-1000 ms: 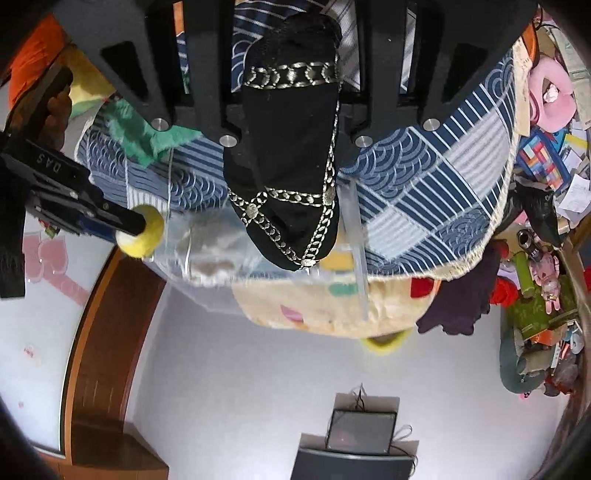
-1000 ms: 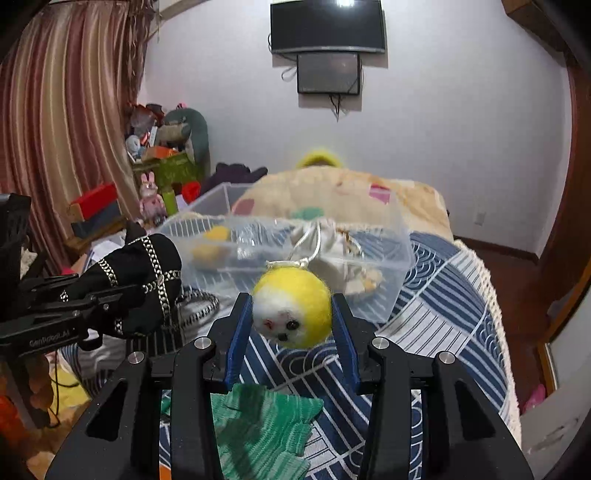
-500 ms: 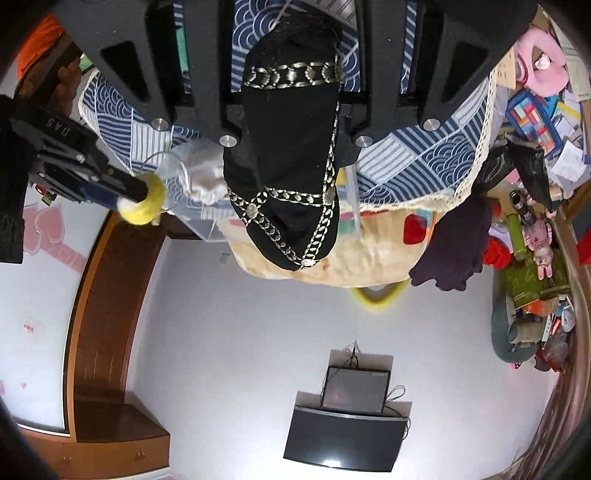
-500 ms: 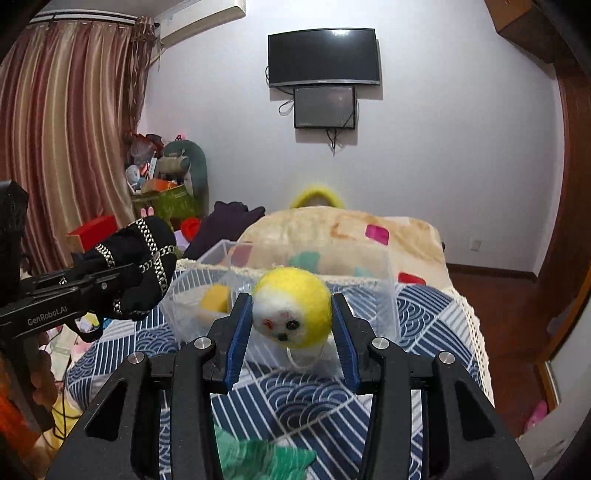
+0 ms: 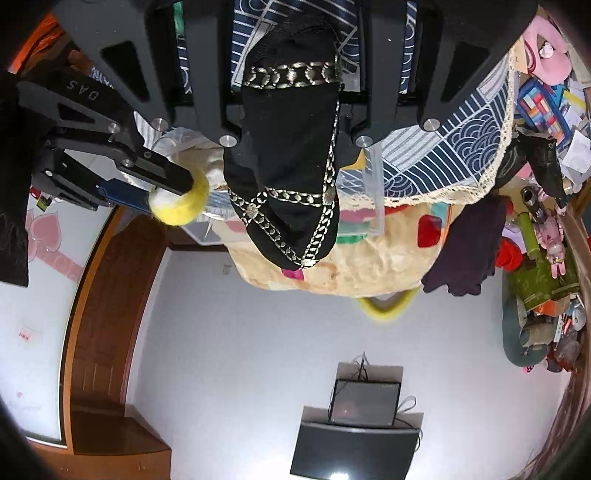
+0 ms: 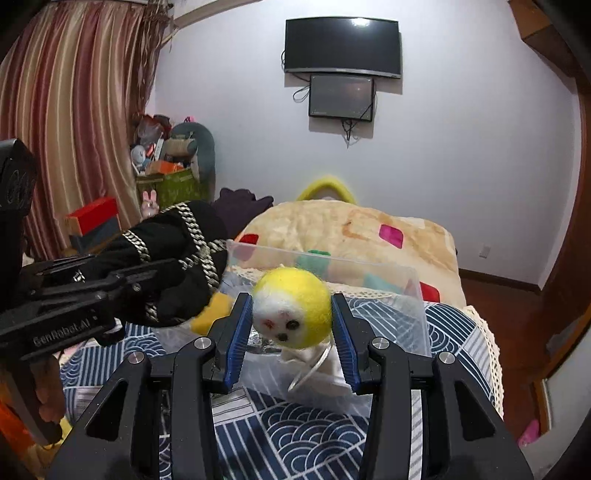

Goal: Organize soft objects
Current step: 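Place the black bag into the box with the left tool while the right places the yellow ball in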

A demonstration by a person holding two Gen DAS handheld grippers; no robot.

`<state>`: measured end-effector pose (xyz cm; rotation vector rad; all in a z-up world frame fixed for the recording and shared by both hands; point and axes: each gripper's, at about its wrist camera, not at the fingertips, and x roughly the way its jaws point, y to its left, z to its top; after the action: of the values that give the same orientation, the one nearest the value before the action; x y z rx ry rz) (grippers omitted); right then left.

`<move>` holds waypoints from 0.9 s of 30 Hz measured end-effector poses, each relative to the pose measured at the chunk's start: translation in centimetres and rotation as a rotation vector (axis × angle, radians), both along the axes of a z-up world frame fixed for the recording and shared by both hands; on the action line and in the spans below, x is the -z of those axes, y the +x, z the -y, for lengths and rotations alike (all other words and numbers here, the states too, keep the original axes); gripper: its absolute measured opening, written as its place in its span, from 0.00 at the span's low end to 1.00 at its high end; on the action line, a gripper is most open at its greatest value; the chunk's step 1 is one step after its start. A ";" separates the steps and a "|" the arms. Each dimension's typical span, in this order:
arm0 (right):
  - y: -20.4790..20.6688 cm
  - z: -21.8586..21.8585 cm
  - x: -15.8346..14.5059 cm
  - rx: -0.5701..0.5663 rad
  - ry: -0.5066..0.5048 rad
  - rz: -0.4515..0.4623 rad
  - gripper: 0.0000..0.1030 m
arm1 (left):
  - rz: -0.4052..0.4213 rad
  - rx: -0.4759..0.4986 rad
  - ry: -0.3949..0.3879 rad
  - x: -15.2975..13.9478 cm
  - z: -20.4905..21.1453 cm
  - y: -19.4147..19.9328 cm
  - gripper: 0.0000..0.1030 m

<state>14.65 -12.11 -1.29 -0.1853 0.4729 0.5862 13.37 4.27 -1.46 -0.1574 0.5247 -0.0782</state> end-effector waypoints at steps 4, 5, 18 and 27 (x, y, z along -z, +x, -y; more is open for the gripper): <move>0.9 -0.7 0.9 -0.010 -0.031 -0.030 0.38 | -0.040 0.007 0.004 1.1 0.0 2.0 0.26; 1.0 -0.8 1.1 -0.012 -0.035 -0.038 0.38 | -0.049 0.008 0.012 1.4 0.1 2.4 0.26; 2.7 -2.1 2.9 -0.023 -0.121 -0.094 0.38 | -0.144 0.025 0.041 3.3 0.5 5.3 0.26; 2.5 -2.0 2.7 -0.028 -0.156 -0.101 0.39 | -0.150 0.022 0.081 3.1 1.1 4.7 0.37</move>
<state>17.12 -10.06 -3.96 -0.3124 0.6156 0.5883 18.10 3.19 -4.52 -0.0791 0.6787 -0.0665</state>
